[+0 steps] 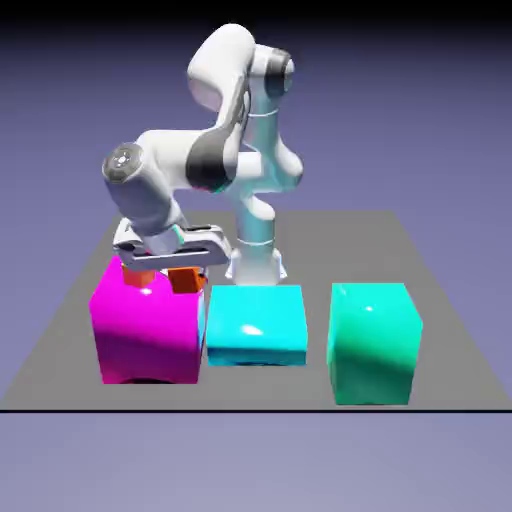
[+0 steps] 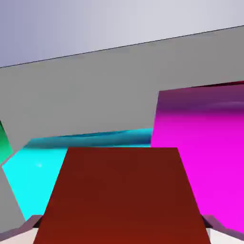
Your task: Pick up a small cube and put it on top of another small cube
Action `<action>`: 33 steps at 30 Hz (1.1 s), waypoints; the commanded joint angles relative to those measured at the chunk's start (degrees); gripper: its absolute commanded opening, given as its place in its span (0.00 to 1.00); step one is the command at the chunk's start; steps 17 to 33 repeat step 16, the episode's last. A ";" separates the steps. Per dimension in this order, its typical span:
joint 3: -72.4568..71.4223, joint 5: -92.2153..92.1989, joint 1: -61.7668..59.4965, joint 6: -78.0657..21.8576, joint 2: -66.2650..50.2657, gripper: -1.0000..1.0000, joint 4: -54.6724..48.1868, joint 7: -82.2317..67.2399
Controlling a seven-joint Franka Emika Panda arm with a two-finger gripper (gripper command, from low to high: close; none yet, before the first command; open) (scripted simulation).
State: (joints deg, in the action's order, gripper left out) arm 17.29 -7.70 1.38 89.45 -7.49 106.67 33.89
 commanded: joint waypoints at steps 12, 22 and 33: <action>-3.08 7.94 -7.01 3.47 10.66 0.00 16.78 12.36; -3.07 7.91 -7.01 2.28 10.51 1.00 15.44 12.33; -3.07 7.91 -7.01 2.28 10.51 1.00 15.44 12.33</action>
